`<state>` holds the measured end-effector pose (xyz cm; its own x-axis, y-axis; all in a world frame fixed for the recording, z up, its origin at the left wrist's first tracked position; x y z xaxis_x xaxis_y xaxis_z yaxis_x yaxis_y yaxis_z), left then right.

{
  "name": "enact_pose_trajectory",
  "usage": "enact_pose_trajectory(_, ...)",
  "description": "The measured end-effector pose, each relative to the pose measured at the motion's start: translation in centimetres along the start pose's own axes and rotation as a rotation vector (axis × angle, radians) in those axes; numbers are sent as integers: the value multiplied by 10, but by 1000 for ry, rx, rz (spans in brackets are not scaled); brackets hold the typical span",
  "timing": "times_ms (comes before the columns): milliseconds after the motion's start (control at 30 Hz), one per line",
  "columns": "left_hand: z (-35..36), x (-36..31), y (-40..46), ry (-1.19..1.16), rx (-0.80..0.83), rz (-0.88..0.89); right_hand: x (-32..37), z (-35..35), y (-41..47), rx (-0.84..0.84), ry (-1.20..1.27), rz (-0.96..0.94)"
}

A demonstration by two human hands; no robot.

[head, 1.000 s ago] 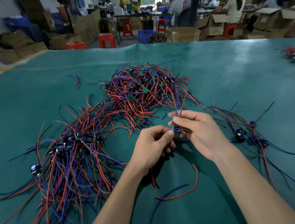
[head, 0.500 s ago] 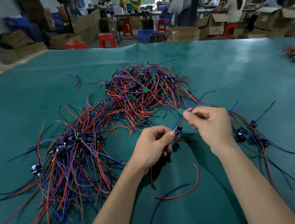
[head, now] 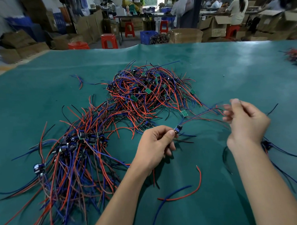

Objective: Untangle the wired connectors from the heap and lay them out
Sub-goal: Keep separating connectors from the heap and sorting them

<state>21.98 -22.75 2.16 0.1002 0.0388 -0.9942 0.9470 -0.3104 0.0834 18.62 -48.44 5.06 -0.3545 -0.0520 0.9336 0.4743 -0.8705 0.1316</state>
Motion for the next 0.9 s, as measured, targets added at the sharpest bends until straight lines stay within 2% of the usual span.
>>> enact_pose_trajectory(67, -6, -1, 1, -59, -58, 0, -8, 1, -2, -2, -6, 118)
enact_pose_trajectory(100, -7, -2, 1, -86, -73, -1, -11, 8, -7, 56, -48, 161)
enact_pose_trajectory(133, -7, -2, 1, -105, -79, -2, -16, 18, -15, 158, -106, 191)
enact_pose_trajectory(267, -4, -3, 0, -111, -66, 3, -33, 70, -74, 745, -306, 213)
enact_pose_trajectory(333, -3, -3, 1, -63, -46, 11, -34, 79, -89, 866, -328, 139)
enact_pose_trajectory(600, 1, -1, -1, -24, 12, -54, -21, 74, -78, 816, -288, 24)
enact_pose_trajectory(900, 7, -5, -5, -22, 95, -53, -8, 45, -35, 435, -136, 61)
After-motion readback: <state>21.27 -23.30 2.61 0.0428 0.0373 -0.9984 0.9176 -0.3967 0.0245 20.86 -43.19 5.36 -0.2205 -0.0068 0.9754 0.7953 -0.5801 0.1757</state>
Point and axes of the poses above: each hand's wrist, its own y-axis towards the middle knuckle, its own z-axis out of the palm, x = y × z, the point moved 8 cm from there along y, towards the middle knuckle, and after that the axes turned 4 degrees about -x, right-handed, at the moved point
